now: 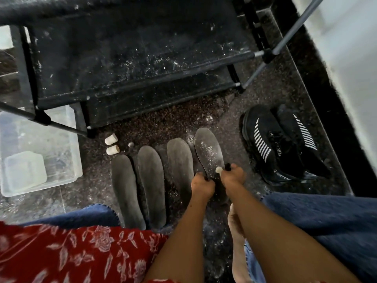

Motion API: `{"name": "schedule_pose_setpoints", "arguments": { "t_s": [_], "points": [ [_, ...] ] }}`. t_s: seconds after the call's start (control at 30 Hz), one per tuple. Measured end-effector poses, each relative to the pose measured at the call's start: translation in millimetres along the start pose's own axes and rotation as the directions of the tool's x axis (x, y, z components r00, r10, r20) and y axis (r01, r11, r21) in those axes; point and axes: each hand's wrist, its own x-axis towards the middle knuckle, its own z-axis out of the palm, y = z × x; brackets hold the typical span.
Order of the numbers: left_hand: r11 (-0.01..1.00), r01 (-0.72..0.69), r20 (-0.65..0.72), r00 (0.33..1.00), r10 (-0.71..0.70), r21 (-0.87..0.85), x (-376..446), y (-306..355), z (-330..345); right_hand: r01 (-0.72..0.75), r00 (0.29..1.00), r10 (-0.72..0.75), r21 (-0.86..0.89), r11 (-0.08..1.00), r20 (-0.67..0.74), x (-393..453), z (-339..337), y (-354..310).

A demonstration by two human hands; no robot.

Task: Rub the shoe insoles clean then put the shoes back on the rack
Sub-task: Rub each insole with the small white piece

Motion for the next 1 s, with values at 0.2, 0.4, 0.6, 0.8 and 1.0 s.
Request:
{"name": "schedule_pose_setpoints", "arguments": {
  "t_s": [0.2, 0.4, 0.6, 0.8, 1.0],
  "points": [
    [0.998, 0.03, 0.017, 0.999, -0.029, -0.052, 2, 5, 5, -0.009, 0.992, 0.019, -0.078, 0.997, 0.124, 7, 6, 6],
    [0.999, 0.025, -0.032, 0.999, -0.026, -0.023, -2, 8, -10, 0.023, 0.994, -0.015, -0.074, 0.997, 0.105, 8, 2, 4],
    [0.993, -0.025, -0.104, 0.994, 0.013, -0.116, -10, 13, -43, 0.106, 0.962, -0.066, -0.14, 0.984, 0.264, -9, -6, -21],
    [0.969, -0.221, -0.193, 0.961, 0.197, -0.11, -51, 46, -83, 0.266, 0.917, -0.183, -0.2, 0.943, 0.355, -37, -33, -61],
    [0.896, -0.434, -0.262, 0.879, 0.399, -0.09, -110, 82, -114, 0.481, 0.824, -0.353, -0.218, 0.849, 0.443, -100, -96, -121]
  ]
}}
